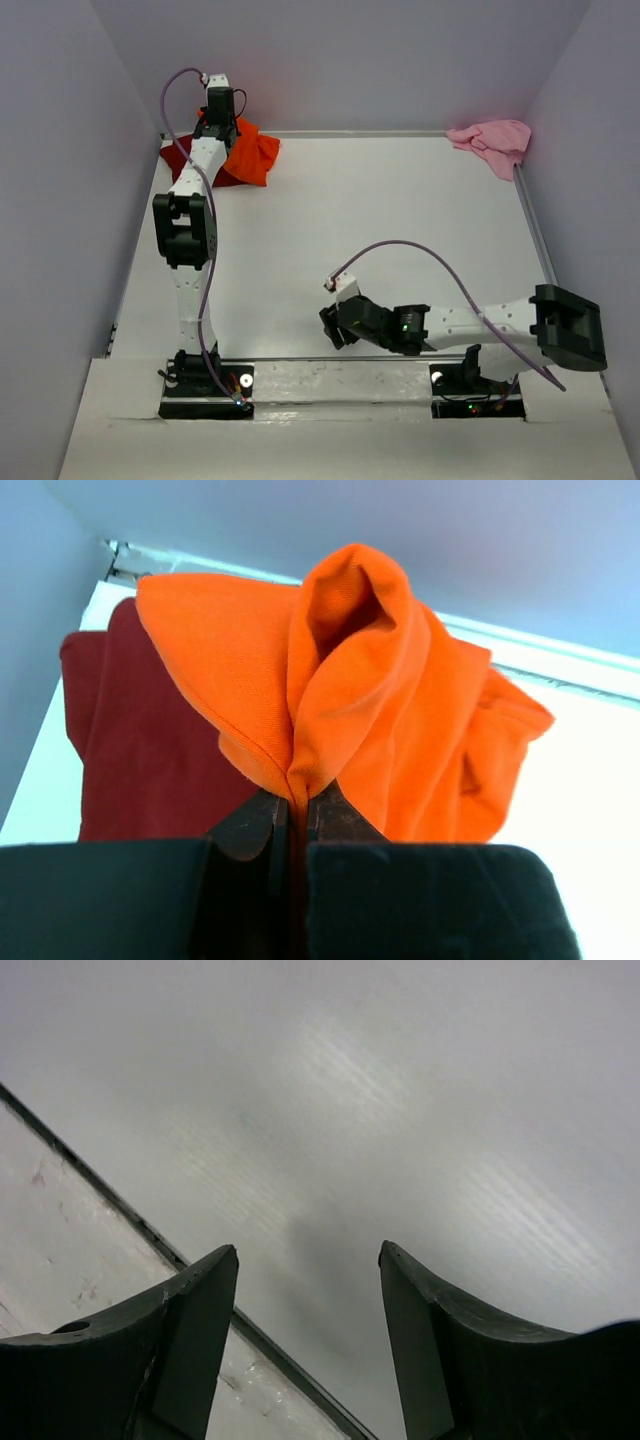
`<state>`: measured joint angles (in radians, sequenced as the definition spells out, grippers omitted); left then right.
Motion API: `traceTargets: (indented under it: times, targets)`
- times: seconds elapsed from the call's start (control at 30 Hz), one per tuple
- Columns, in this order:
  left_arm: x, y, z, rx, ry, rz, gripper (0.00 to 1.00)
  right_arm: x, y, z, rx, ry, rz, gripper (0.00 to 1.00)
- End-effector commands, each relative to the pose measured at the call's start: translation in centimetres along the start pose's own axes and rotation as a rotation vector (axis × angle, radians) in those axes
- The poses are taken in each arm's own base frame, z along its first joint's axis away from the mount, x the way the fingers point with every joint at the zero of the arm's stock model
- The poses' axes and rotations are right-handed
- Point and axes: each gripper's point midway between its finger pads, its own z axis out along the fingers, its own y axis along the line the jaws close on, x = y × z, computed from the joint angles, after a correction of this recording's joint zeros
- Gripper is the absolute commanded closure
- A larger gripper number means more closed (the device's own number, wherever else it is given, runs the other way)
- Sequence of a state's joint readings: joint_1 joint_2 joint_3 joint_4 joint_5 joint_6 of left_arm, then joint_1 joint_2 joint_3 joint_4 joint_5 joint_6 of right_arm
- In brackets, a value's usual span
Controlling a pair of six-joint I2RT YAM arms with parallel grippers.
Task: Fold and stack the t-shirts
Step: Neatly place the folded tshirt to the corner
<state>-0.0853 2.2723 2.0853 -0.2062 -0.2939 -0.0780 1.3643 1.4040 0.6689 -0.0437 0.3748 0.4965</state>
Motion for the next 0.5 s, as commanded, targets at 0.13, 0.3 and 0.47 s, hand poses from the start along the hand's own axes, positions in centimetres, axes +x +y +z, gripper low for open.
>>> traceTargets:
  times: [0.13, 0.3, 0.47]
  targets:
    - [-8.2, 0.1, -5.1, 0.039, -0.184, -0.057, 1.00, -4.7, -4.8, -3.6, 0.132, -0.164, 0.072, 0.35]
    - [-8.7, 0.7, -5.1, 0.034, -0.194, -0.064, 1.00, -5.1, -5.0, -3.9, 0.135, -0.170, 0.077, 0.34]
    - [-9.4, 2.5, -4.9, 0.035, -0.201, -0.095, 1.00, -4.5, -4.9, -3.0, 0.146, -0.139, 0.070, 0.34]
